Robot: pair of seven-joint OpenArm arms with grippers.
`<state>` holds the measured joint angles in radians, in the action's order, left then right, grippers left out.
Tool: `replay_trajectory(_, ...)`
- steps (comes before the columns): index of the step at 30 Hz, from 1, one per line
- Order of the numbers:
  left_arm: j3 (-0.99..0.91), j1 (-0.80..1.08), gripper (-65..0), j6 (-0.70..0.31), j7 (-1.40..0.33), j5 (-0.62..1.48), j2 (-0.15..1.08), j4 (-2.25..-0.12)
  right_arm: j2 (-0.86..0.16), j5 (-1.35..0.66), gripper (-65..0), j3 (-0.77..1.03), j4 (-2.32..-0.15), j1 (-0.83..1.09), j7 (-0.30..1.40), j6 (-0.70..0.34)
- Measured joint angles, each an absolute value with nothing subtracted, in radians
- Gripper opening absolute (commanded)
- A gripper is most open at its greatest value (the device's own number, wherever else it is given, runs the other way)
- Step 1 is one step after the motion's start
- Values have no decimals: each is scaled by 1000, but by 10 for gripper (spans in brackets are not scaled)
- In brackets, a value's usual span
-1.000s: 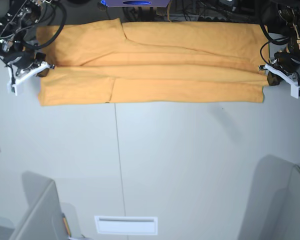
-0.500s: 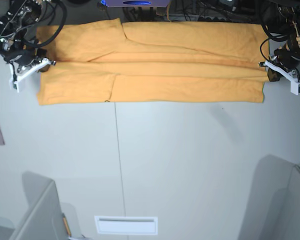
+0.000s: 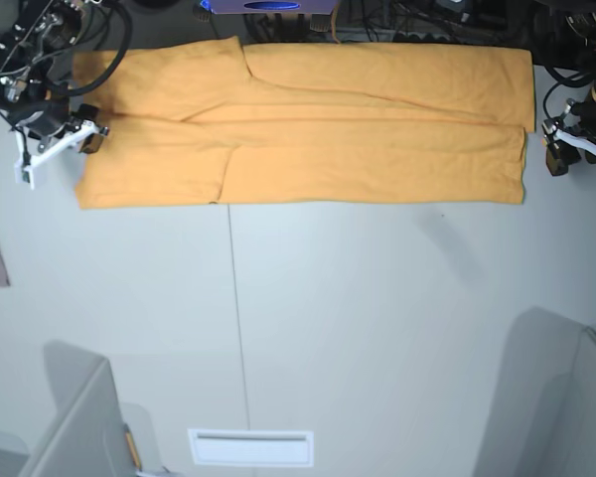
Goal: Fold the T-shirt properly
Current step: 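Drag the folded shirt toward the robot with both grippers, then release the shirt and reposition both grippers at the folded strip's ends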
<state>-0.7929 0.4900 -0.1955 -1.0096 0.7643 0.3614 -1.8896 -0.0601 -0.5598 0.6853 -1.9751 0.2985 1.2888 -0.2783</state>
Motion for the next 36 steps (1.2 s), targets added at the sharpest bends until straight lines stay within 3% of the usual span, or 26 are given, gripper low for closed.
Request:
replay_trajectory(2, -795, 476, -571, -196, -999, 764, 324, -1890, -62, -553, -623, 612, -1977, 310, 1275, -278)
replay_trajectory(3, -795, 472, -650, -196, -1001, 759, 301, -1889, -62, -556, -650, 571, -1976, 321, 1260, -278)
replay_trajectory(6, -791, 469, -650, -196, -1009, 731, 248, -1885, -61, -563, -650, 485, -1975, 368, 1179, -278)
replay_trajectory(10, -701, 438, -650, -197, -998, 585, 228, -1884, -65, -410, -650, 417, -1969, 376, 1145, -278)
replay_trajectory(13, -624, 425, -650, -202, -911, 461, 183, -1869, -58, -269, -650, 370, -1935, 358, 1118, -278)
replay_trajectory(18, -505, 400, -650, -191, -773, 302, 170, -1688, -50, -228, -650, 361, -1789, 312, 1076, -278)
replay_trajectory(26, -503, 176, -650, -208, -649, 268, 191, -1424, -62, -263, -650, 360, -1557, 93, 989, -284)
replay_trajectory(36, -496, -17, -650, -201, -748, 237, 212, -1320, -67, -234, -650, 355, -1298, -185, 1019, -285)
